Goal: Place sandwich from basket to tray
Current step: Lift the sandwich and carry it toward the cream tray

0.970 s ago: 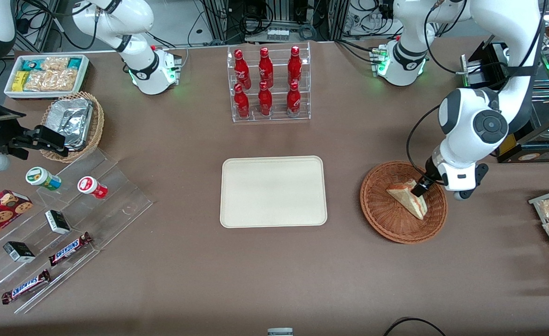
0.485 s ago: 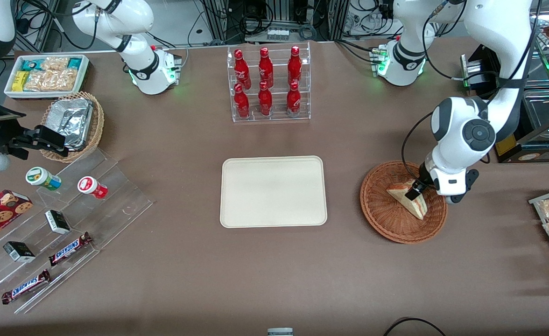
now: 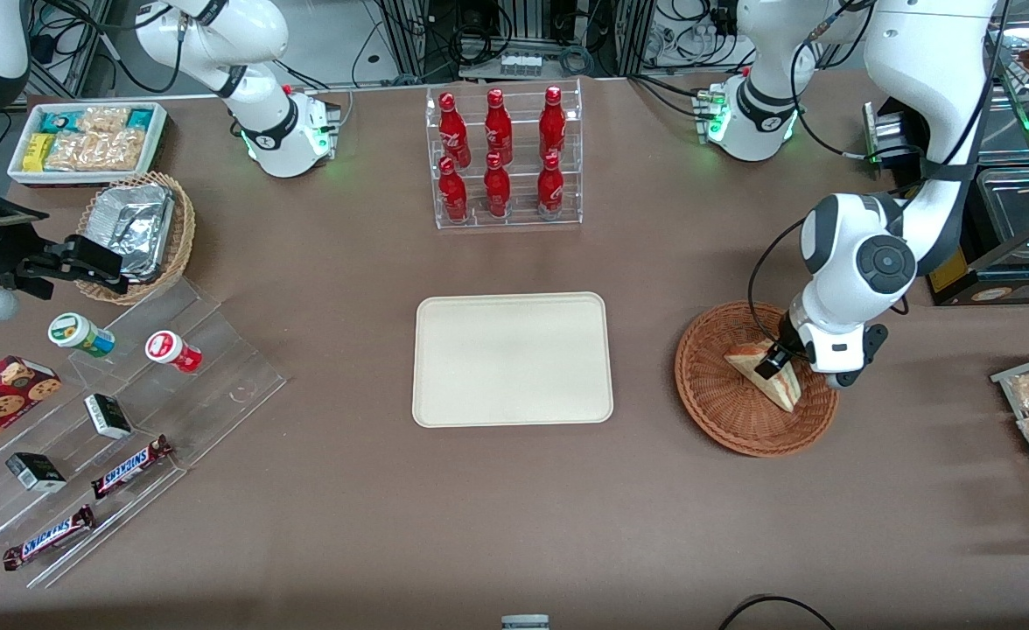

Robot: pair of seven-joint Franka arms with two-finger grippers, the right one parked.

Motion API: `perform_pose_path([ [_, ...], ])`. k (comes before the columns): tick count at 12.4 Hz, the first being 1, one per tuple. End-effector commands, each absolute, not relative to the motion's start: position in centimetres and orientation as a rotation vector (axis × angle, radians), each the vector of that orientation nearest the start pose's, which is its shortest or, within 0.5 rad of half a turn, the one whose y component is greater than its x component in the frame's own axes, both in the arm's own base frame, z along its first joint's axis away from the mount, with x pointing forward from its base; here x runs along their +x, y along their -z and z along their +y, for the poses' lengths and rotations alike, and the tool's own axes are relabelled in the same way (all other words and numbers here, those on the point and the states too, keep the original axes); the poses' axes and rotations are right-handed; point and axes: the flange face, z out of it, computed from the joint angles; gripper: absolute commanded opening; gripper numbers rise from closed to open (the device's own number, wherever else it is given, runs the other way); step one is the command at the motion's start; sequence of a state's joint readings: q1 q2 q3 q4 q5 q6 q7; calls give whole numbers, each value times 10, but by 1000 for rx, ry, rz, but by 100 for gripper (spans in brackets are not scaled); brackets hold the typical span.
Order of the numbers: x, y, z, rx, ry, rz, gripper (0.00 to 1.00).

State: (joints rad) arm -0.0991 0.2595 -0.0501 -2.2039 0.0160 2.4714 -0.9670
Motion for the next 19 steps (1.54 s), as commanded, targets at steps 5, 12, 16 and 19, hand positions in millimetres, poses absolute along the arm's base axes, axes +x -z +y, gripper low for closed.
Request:
perform_pose_path([
  [5, 566, -285, -95, -2889, 7, -1226, 0],
  [12, 577, -456, -180, -2839, -113, -838, 0],
  [16, 557, -479, -284, -3006, -109, -484, 0],
  [19, 553, -447, -352, -3113, -133, -384, 0],
])
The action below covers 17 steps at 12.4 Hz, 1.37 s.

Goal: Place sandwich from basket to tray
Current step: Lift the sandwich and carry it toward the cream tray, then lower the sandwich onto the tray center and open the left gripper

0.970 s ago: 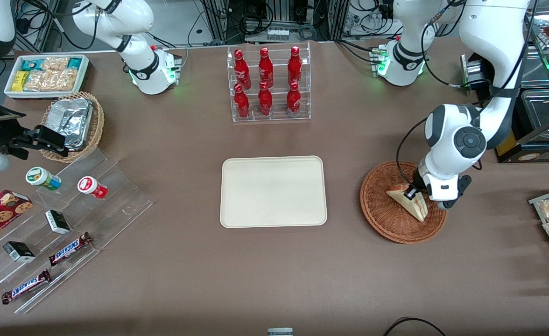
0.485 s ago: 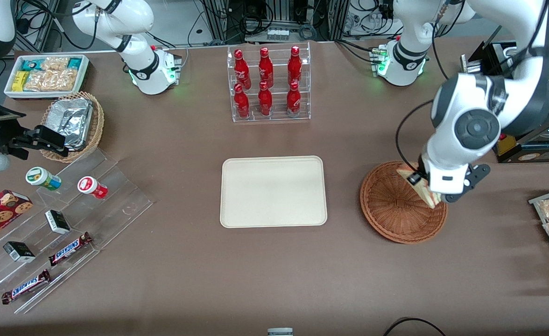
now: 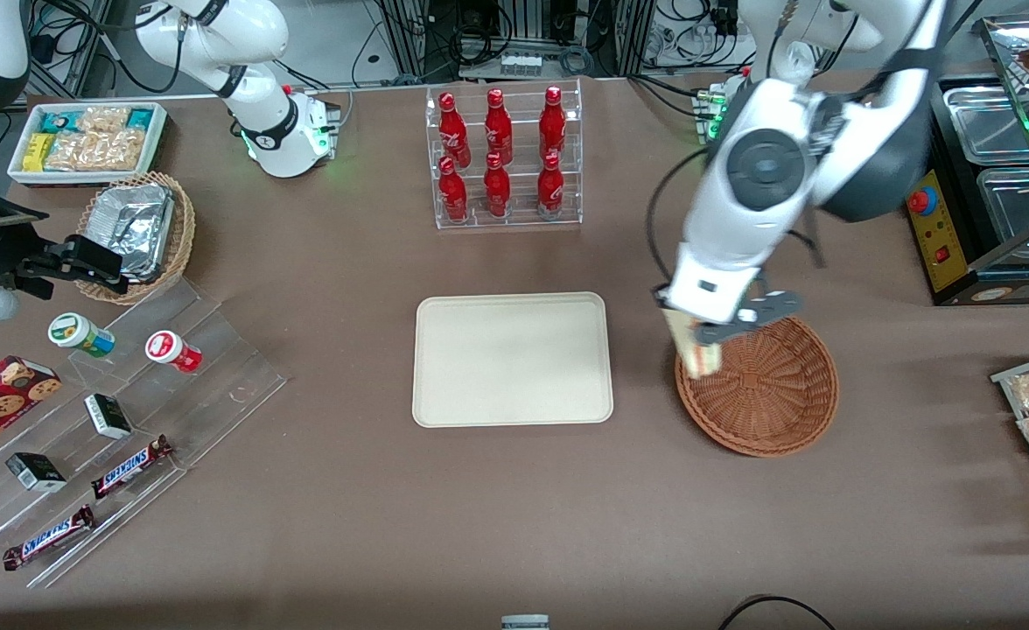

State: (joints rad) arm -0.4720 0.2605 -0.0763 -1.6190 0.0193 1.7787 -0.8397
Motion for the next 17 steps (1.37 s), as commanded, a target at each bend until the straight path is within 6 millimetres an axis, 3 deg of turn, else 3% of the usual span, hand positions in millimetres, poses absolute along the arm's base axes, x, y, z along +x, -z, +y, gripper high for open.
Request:
perform_pose_path([
  [1, 557, -437, -364, -3179, -149, -397, 0],
  [4, 545, -382, -437, -3199, -192, -247, 0],
  [6, 542, -345, -463, -3197, -201, -194, 0],
  [8, 526, -311, -494, -3206, -174, -126, 0],
  [11, 524, -275, -496, -3161, -155, -103, 0],
  [16, 525, -245, -501, -3160, -154, -107, 0],
  [17, 525, -244, -501, -3160, -156, -109, 35],
])
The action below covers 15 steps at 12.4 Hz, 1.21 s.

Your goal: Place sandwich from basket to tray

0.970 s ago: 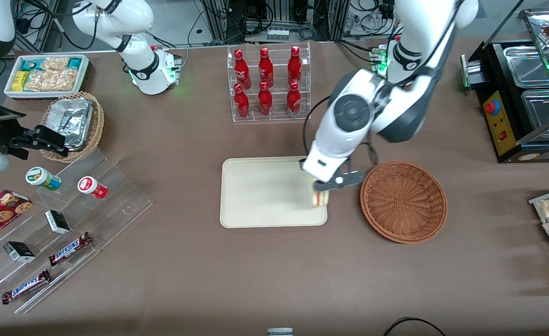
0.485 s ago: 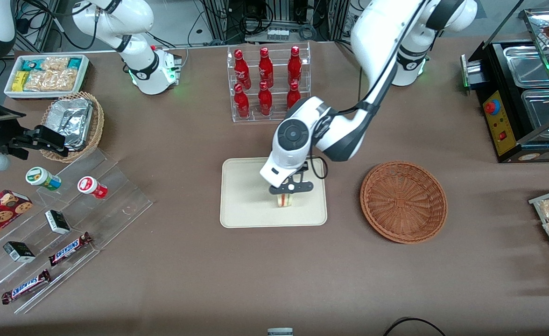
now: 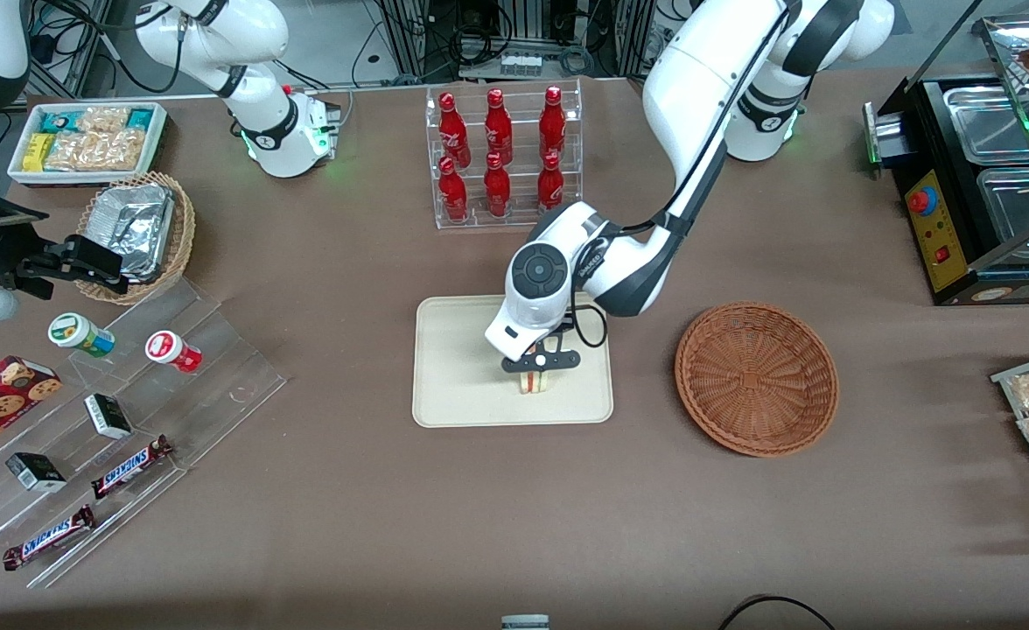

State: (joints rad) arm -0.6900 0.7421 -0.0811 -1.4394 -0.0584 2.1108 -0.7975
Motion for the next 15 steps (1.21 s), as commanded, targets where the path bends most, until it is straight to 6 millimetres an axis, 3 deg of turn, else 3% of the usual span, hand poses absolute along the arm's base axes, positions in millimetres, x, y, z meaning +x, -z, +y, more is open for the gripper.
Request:
perform_pose_path([
  [1, 525, -245, -501, -3162, -154, -109, 82],
  [2, 526, -250, -500, -3166, -147, -118, 99],
  [3, 529, -264, -499, -3174, -133, -122, 99],
  [5, 533, -322, -488, -3176, -107, -218, 99],
  [7, 539, -392, -460, -3142, -86, -363, 99],
  [9, 547, -460, -413, -3091, -50, -535, 99],
  [10, 550, -484, -388, -3067, -48, -573, 99],
  [13, 561, -537, -306, -2995, -61, -681, 99],
  [15, 571, -557, -251, -2973, -80, -681, 99],
])
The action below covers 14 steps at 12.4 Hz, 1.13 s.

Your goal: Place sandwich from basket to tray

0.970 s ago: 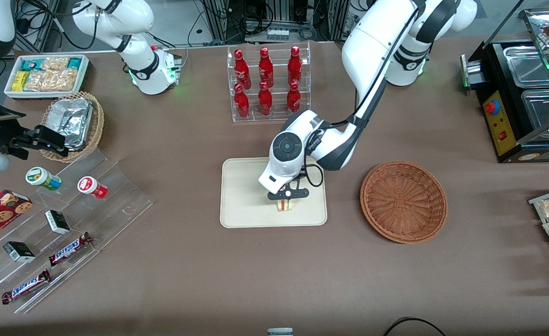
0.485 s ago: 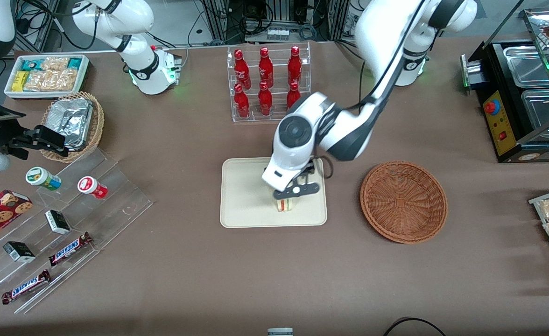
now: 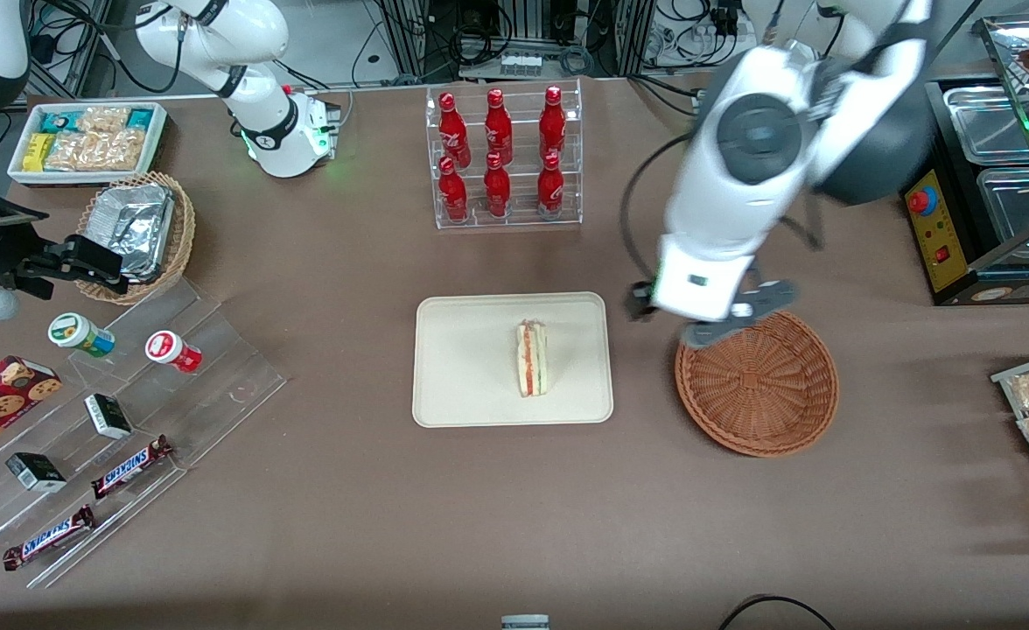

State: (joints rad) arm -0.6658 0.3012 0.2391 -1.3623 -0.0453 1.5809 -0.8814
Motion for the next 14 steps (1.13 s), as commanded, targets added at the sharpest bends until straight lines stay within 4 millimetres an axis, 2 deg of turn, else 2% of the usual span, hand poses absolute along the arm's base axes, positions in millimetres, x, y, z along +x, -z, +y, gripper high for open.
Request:
perform_pose_path([
  [1, 575, -563, -237, -2968, -73, -708, 99],
  [3, 583, -578, -196, -2966, -49, -740, 99],
  [6, 582, -600, -124, -2963, -101, -705, 99],
  [9, 588, -608, -75, -2952, -83, -756, 99],
  [10, 591, -609, -38, -2968, -100, -783, 99],
  [11, 592, -608, -26, -2992, -116, -767, 99],
  [13, 579, -625, -15, -3054, -124, -709, 99],
  [14, 575, -627, 0, -3079, -155, -646, 99],
])
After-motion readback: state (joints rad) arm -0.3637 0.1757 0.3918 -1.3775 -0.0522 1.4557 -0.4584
